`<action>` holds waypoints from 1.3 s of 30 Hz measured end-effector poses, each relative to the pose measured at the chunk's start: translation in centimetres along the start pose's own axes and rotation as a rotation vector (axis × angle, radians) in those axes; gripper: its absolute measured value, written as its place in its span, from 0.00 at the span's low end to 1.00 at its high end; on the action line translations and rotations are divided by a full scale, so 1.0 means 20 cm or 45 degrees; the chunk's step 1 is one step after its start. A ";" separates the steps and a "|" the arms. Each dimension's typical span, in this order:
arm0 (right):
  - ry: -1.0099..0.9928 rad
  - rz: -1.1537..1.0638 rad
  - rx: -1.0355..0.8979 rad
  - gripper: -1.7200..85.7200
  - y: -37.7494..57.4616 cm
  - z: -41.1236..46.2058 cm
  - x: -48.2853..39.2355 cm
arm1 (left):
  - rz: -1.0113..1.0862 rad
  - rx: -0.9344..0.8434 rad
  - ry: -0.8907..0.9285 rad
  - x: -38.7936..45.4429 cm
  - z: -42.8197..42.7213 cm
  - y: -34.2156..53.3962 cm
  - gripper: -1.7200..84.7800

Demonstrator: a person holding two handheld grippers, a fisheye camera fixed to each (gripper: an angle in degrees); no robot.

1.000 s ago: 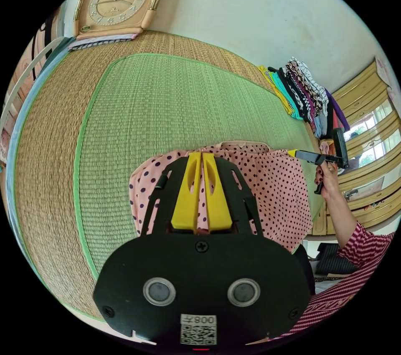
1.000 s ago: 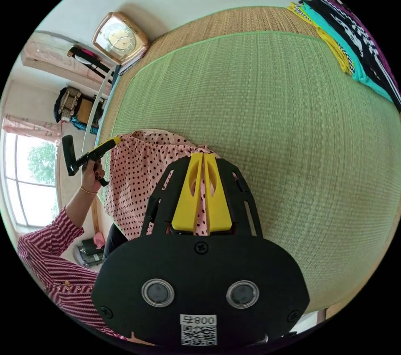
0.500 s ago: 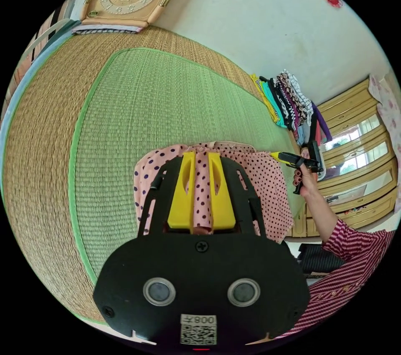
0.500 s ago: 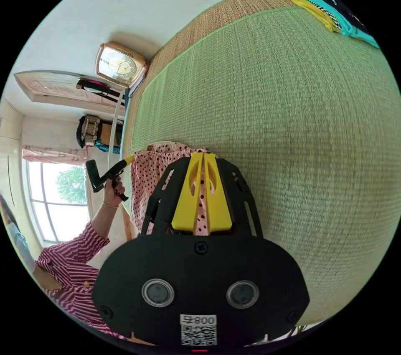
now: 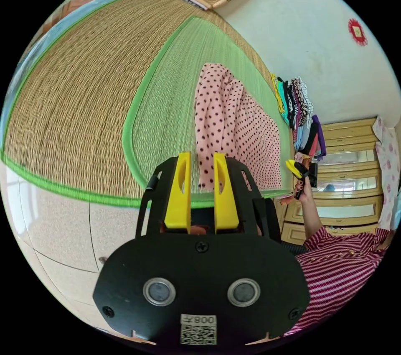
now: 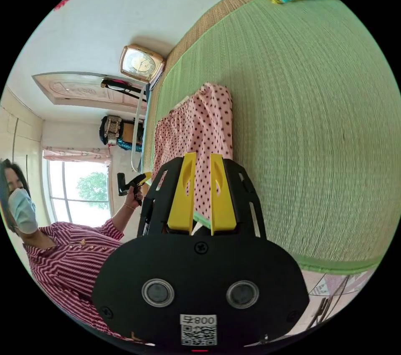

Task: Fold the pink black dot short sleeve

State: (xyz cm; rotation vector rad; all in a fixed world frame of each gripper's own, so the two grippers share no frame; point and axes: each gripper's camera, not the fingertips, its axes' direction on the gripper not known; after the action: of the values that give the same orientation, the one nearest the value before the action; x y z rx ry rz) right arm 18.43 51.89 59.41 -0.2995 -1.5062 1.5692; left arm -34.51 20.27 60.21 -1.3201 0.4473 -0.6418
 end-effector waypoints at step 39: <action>-0.190 0.050 -0.099 0.02 0.58 -0.32 -0.17 | 1.260 -0.404 -0.030 1.08 1.77 0.37 0.13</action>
State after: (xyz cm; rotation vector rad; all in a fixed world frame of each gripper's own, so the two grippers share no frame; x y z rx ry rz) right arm 19.91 55.52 46.23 -0.2628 -1.6884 1.5953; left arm 5.58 33.24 61.48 -1.2045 1.1113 0.2831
